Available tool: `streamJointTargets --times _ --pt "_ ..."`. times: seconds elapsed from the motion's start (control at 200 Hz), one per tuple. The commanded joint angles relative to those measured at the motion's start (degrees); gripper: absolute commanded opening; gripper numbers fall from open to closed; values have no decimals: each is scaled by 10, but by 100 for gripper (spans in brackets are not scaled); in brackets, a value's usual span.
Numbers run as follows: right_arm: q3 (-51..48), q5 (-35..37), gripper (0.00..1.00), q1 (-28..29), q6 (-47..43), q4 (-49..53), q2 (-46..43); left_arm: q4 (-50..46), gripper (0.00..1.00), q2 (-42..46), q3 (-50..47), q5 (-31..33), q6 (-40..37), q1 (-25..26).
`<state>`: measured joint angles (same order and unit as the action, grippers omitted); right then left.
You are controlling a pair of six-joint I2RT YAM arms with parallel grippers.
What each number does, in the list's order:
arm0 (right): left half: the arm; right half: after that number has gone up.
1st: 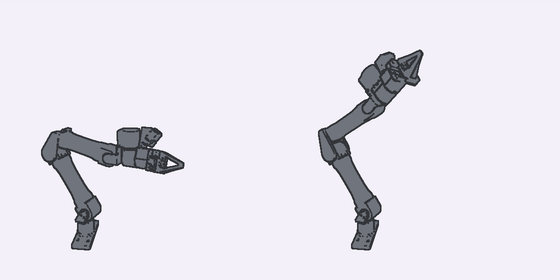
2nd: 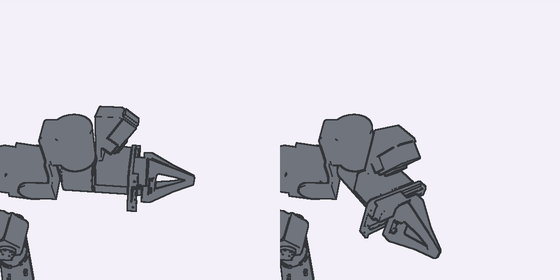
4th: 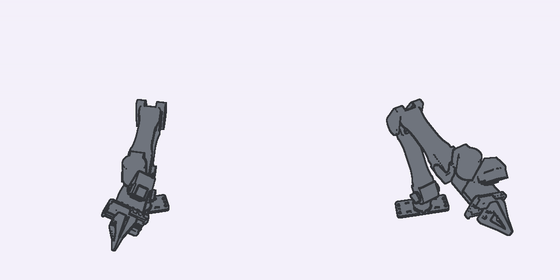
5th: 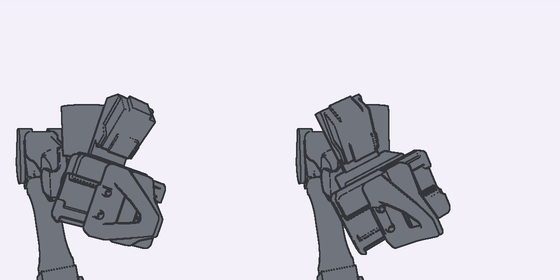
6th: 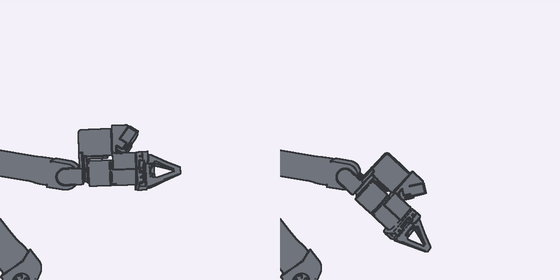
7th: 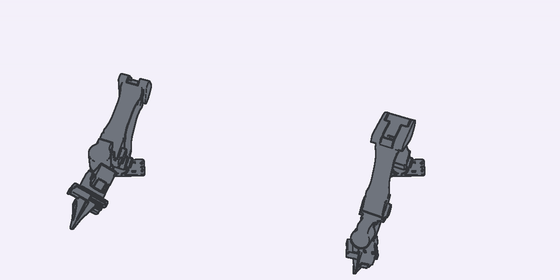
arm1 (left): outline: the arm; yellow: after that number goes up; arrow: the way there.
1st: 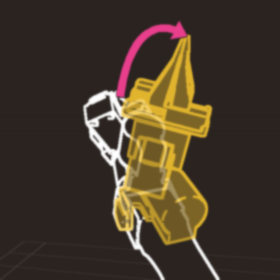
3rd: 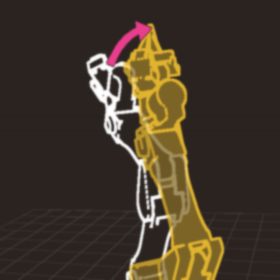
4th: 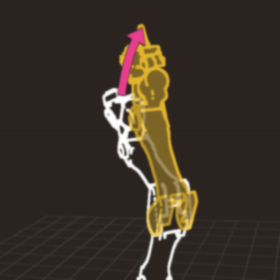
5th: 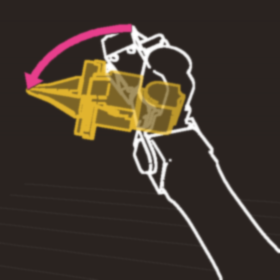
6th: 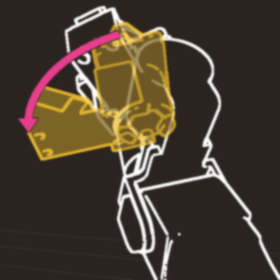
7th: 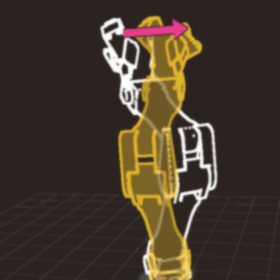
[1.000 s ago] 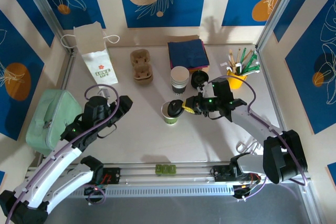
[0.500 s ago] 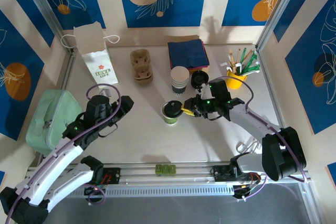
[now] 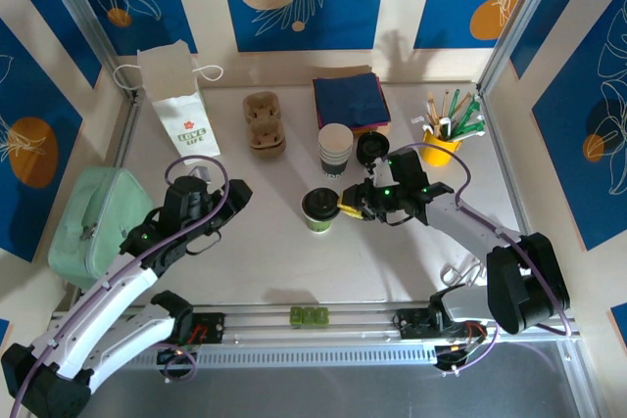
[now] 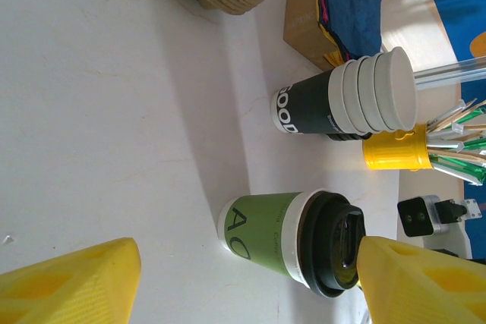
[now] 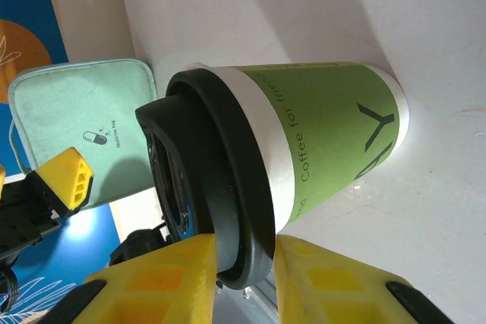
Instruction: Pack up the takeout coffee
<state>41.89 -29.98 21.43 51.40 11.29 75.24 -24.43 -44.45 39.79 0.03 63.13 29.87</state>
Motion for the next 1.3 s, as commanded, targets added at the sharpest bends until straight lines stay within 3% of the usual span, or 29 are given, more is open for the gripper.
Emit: streamJointTargets --times 0.0,1.035,1.221,1.291 --pt "13 -1 27 5 -8 2 7 14 75 -1 12 -9 4 -3" --pt "42 -4 32 10 -41 21 10 20 76 -10 1 -13 5 -3" --pt "47 22 37 5 -74 55 -22 50 79 -44 6 -59 -22 -3" --pt "47 38 43 4 -88 64 -41 60 79 -68 13 -87 -35 -3"
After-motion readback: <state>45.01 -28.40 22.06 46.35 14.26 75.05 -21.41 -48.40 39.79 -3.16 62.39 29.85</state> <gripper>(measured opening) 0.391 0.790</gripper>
